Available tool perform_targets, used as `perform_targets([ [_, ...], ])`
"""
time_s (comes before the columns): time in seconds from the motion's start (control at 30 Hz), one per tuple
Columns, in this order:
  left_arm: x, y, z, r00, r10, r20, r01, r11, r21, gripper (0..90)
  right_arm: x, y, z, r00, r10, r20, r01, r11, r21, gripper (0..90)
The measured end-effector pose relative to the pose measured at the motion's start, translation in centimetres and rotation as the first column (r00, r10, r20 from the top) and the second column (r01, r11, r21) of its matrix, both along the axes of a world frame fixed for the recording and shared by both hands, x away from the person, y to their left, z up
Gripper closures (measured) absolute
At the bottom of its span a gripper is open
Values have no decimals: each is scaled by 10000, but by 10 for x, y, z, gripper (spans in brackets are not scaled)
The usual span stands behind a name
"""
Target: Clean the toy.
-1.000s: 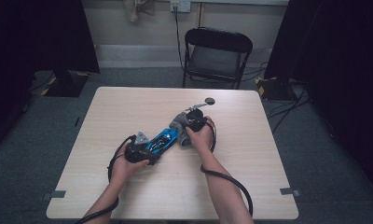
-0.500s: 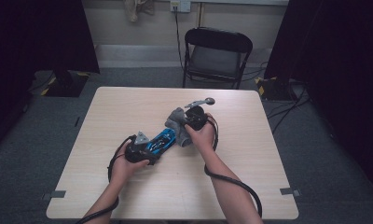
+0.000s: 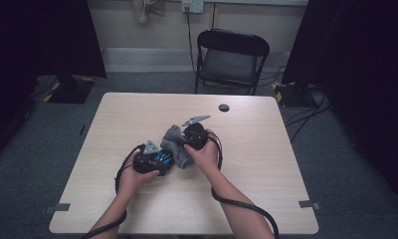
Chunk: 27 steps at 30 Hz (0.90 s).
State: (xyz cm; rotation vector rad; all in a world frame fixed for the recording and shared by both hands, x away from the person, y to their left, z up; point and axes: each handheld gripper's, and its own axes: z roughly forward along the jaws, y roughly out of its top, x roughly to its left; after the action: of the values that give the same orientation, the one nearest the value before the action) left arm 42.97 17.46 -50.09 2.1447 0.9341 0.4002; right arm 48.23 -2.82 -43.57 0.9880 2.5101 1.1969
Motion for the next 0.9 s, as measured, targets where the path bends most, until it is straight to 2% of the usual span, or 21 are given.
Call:
perform_targets([
  [0.5, 0, 0, 0, 10000, 9, 6, -9, 10000, 10, 241, -18, 30, -5, 9941, 1080, -120, -1083, 9938, -257, 776],
  [0.9, 0, 0, 0, 10000, 15, 7, -15, 10000, -3, 241, -22, 40, -17, 9884, 1461, -404, -1468, 9890, -157, 775],
])
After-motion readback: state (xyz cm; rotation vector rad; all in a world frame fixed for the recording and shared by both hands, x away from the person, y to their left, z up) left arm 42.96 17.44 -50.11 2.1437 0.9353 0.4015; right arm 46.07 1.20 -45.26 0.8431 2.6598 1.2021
